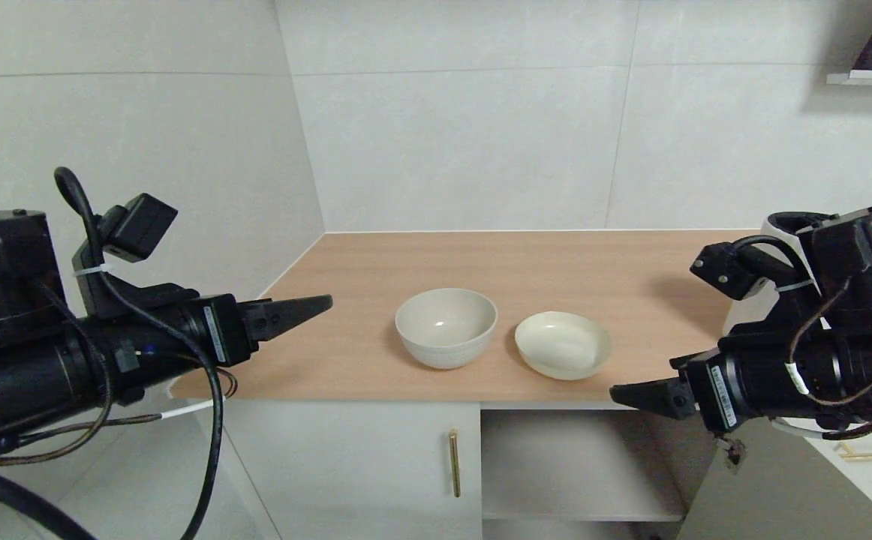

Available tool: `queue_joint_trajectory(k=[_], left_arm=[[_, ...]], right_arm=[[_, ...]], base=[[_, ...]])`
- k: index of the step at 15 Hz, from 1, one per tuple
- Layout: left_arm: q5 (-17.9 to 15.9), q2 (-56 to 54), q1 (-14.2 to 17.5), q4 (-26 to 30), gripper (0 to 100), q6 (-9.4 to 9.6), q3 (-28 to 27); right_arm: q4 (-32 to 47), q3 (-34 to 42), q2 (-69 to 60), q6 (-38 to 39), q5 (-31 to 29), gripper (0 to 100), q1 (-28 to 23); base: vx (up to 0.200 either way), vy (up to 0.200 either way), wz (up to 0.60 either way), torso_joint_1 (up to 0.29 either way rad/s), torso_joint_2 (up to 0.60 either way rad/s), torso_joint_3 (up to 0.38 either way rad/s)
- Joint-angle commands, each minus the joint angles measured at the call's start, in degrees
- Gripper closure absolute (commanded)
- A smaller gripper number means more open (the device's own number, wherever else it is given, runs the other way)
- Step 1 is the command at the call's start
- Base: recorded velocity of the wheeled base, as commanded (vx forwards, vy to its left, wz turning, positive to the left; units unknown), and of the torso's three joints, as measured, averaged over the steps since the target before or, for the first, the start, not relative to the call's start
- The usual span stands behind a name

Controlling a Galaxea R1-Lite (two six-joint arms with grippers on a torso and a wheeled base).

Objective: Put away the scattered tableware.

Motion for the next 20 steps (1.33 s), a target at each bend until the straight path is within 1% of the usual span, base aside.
queue_joint_trajectory(k=[1,2,3,4,5,6,7,8,9,10,11,12,13,14,15,16,17,19,20], left_arm=[[-0.52,1.08,-0.15,0.28,0,0.03,-3.94],[-0.52,1.60,-0.15,1.68,0,0.03,-6.22],[-0.52,1.60,-0.15,3.18,0,0.03,-7.36],[-0.78,1.87,-0.15,7.31,0,0.03,-8.94],[-1.04,2.48,-0.32,10.21,0,0.12,-9.74],[-1.48,2.92,-1.47,12.93,0,0.12,-10.35],[-1.92,3.98,-1.64,14.43,0,0.03,-10.97],[-1.92,5.47,-1.64,15.04,0,-0.67,-12.20],[-1.40,7.67,-1.91,15.92,0,-4.01,-13.78],[-1.22,8.63,-2.34,16.89,0,-6.56,-15.19],[-0.25,11.27,-3.58,21.55,0,-12.89,-19.93],[0.27,12.24,-4.01,23.92,0,-14.99,-22.04],[1.94,15.49,-4.98,30.07,0,-20.27,-27.75],[2.56,17.07,-5.42,31.48,0,-22.47,-29.60],[4.41,20.94,-6.56,31.83,0,-26.51,-31.71],[6.16,23.40,-7.09,31.83,0,-27.30,-32.50],[9.24,26.91,-7.79,31.83,0,-27.48,-33.47],[13.55,31.31,-8.67,31.74,0,-27.56,-34.96],[13.99,32.01,-8.85,31.74,0,-27.74,-35.22]], right_arm=[[-2.27,-2.77,3.95,-0.08,-1.06,0,0.13],[-2.62,-4.44,5.09,1.77,-1.94,0,0.05],[-2.62,-5.50,6.06,3.62,-2.65,0,-0.04],[-2.53,-7.70,8.52,7.66,-3.96,0,-0.39],[-2.62,-8.66,10.19,8.80,-4.14,0,-1.18],[-2.53,-9.89,11.86,10.21,-4.49,0,-1.45],[-2.53,-11.03,13.88,12.58,-6.43,0,-1.45],[-2.53,-12.53,15.64,14.34,-9.24,0,-1.45],[-2.62,-13.50,17.22,14.78,-10.73,0,-1.62],[-2.70,-13.67,17.75,14.87,-11.00,0,-1.71],[-2.70,-14.37,18.89,16.18,-11.26,0,-1.71],[-2.70,-14.64,19.24,16.62,-11.52,0,-1.71],[-2.79,-14.73,20.12,16.98,-12.75,0,-1.71],[-2.79,-14.73,20.56,16.98,-13.02,0,-1.71],[-2.88,-14.73,21.00,17.06,-13.19,0,-1.71],[-2.88,-14.81,21.27,17.06,-13.19,0,-1.71],[-2.97,-14.81,21.35,17.15,-13.19,0,-1.71],[-4.37,-14.64,21.44,17.15,-13.19,0,-2.41],[-4.55,-14.64,21.44,17.24,-13.19,0,-2.41]], base=[[0.000,0.000,0.00,0.027,-0.07,-0.046],[0.000,0.000,0.00,0.000,0.00,0.000],[0.000,0.000,0.00,0.000,0.00,0.000],[0.000,0.000,0.00,0.000,0.00,0.000],[0.000,0.000,0.00,0.000,0.00,0.000],[0.000,0.000,0.00,0.000,0.00,0.000],[0.000,0.000,0.00,0.000,0.00,0.000],[0.000,0.000,0.00,0.000,0.00,0.000],[0.000,0.000,0.00,0.000,0.00,0.000],[0.000,0.000,0.00,0.000,0.00,0.000],[0.000,0.000,0.00,0.000,0.00,0.000],[0.000,0.000,0.00,0.000,0.00,0.000],[0.000,0.000,0.00,0.000,0.00,0.000],[0.000,0.000,0.00,0.000,0.00,0.000],[0.000,0.000,0.00,0.000,0.00,0.000],[0.000,0.000,0.00,0.000,0.00,0.000],[0.000,0.000,0.00,0.000,0.00,0.000],[0.000,0.000,0.00,0.000,0.00,0.000],[0.000,0.000,0.00,0.000,0.00,0.000]])
